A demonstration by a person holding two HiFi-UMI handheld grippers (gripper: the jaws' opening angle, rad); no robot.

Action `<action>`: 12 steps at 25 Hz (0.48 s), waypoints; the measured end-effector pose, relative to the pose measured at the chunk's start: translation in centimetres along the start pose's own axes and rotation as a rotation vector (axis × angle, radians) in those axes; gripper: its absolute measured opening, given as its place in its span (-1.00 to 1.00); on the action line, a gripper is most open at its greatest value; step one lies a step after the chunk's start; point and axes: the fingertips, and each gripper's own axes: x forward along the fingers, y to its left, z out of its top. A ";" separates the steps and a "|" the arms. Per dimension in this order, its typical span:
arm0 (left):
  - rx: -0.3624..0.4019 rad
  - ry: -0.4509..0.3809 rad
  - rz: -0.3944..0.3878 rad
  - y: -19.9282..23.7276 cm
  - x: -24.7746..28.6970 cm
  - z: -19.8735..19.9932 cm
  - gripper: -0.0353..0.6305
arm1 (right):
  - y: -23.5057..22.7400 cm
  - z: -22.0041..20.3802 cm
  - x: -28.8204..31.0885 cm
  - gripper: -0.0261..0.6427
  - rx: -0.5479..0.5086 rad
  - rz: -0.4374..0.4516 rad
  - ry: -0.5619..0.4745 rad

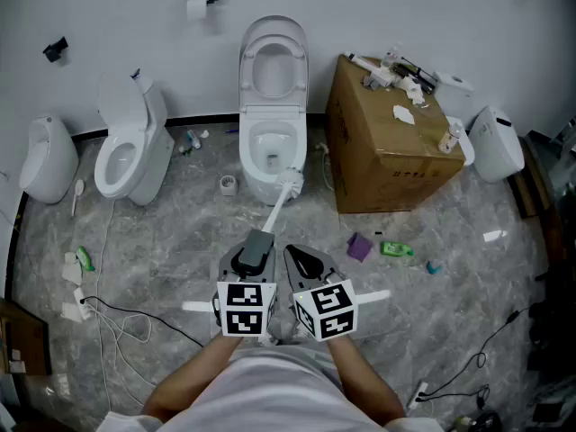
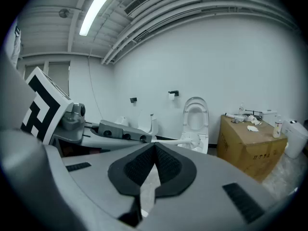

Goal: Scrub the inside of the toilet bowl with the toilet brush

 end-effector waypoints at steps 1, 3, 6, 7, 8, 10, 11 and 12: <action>-0.005 0.010 -0.002 0.1 0.0 -0.2 -0.42 | 0.1 0.1 0.1 -0.93 0.007 -0.003 -0.006; -0.011 0.023 -0.008 0.4 -0.1 -0.4 -0.42 | 0.3 0.4 0.3 -0.93 0.022 -0.011 -0.016; -0.006 0.001 -0.015 1.0 -0.4 0.2 -0.42 | 0.9 0.5 0.7 -0.93 0.033 -0.022 -0.025; -0.005 -0.004 -0.017 1.3 -0.5 0.2 -0.42 | 1.2 0.5 0.8 -0.93 0.033 -0.024 -0.026; -0.004 -0.006 -0.019 1.6 -0.6 0.1 -0.42 | 1.4 0.5 0.9 -0.93 0.032 -0.027 -0.026; -0.004 -0.007 -0.018 2.2 -0.4 -0.1 -0.42 | 1.7 0.5 1.2 -0.93 0.030 -0.032 -0.027; -0.005 -0.008 -0.017 2.4 -0.3 -0.2 -0.42 | 1.7 0.5 1.3 -0.93 0.031 -0.033 -0.029; -0.008 -0.007 -0.018 2.7 -0.1 -0.3 -0.42 | 1.7 0.5 1.5 -0.93 0.034 -0.033 -0.030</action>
